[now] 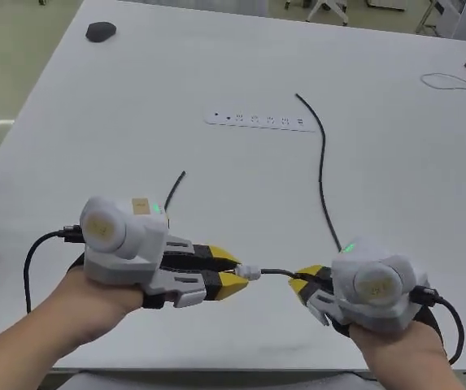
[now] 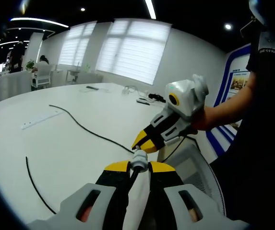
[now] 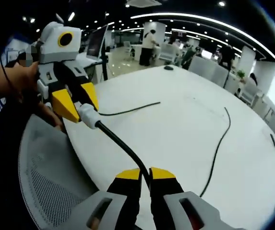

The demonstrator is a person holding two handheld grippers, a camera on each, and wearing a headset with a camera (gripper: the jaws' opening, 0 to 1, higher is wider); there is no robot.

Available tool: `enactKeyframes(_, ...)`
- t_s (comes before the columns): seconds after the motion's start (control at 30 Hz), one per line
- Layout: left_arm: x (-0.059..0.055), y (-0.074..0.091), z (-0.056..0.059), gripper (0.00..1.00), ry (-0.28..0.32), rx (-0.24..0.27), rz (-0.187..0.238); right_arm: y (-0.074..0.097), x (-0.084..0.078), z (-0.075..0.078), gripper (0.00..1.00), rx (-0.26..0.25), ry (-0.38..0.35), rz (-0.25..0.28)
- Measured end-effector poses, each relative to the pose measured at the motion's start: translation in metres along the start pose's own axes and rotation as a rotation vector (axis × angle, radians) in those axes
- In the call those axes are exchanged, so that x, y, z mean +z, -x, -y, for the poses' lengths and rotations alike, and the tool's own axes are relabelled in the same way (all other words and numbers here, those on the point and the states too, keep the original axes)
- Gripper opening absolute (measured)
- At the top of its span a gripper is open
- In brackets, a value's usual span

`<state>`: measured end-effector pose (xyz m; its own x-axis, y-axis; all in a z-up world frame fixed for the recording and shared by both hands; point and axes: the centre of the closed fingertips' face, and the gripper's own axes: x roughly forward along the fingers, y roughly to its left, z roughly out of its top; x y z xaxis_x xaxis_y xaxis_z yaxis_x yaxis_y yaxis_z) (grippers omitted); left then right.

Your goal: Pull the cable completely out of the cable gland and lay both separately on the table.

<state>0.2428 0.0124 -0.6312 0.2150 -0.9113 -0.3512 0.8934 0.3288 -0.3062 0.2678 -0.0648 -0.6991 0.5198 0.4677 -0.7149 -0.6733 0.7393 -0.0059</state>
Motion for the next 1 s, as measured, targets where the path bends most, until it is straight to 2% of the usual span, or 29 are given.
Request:
enactKeyframes(0.1,-0.002,-0.002,0.004,0.15,-0.001,-0.004,-0.004,-0.004,-0.017,0.008,0.01,-0.013,-0.087,-0.022)
enactKeyframes(0.13,-0.002,-0.002,0.005,0.15,-0.003,-0.004,-0.004,-0.006,-0.025,0.010,0.01,-0.013,-0.148,-0.029)
enactKeyframes(0.3,-0.005,-0.005,0.008,0.15,-0.001,-0.004,-0.003,-0.008,-0.039,0.012,0.01,0.013,-0.359,-0.028)
enactKeyframes(0.33,-0.005,-0.007,0.009,0.15,0.000,-0.004,-0.004,-0.009,-0.040,0.012,0.02,0.017,-0.369,-0.033)
enactKeyframes(0.43,-0.005,-0.008,0.009,0.15,0.000,-0.003,-0.005,-0.008,-0.040,0.010,0.01,0.009,-0.322,-0.033)
enactKeyframes(0.57,-0.003,-0.007,0.007,0.15,0.003,0.003,0.000,-0.004,-0.038,0.009,0.02,0.013,-0.297,-0.028)
enactKeyframes(0.63,-0.004,-0.007,0.005,0.15,0.006,0.005,-0.001,-0.001,-0.040,0.008,0.02,0.016,-0.270,-0.043)
enactKeyframes(0.83,-0.004,-0.006,0.002,0.15,0.009,0.022,-0.002,0.009,-0.031,0.007,0.04,0.012,-0.173,-0.015)
enactKeyframes(0.97,-0.004,-0.006,0.001,0.15,0.011,0.021,0.000,0.018,-0.021,0.007,0.12,0.008,-0.139,0.005)
enactKeyframes(1.0,-0.004,-0.006,0.001,0.15,0.010,0.020,-0.001,0.020,-0.018,0.006,0.14,0.012,-0.111,0.008)
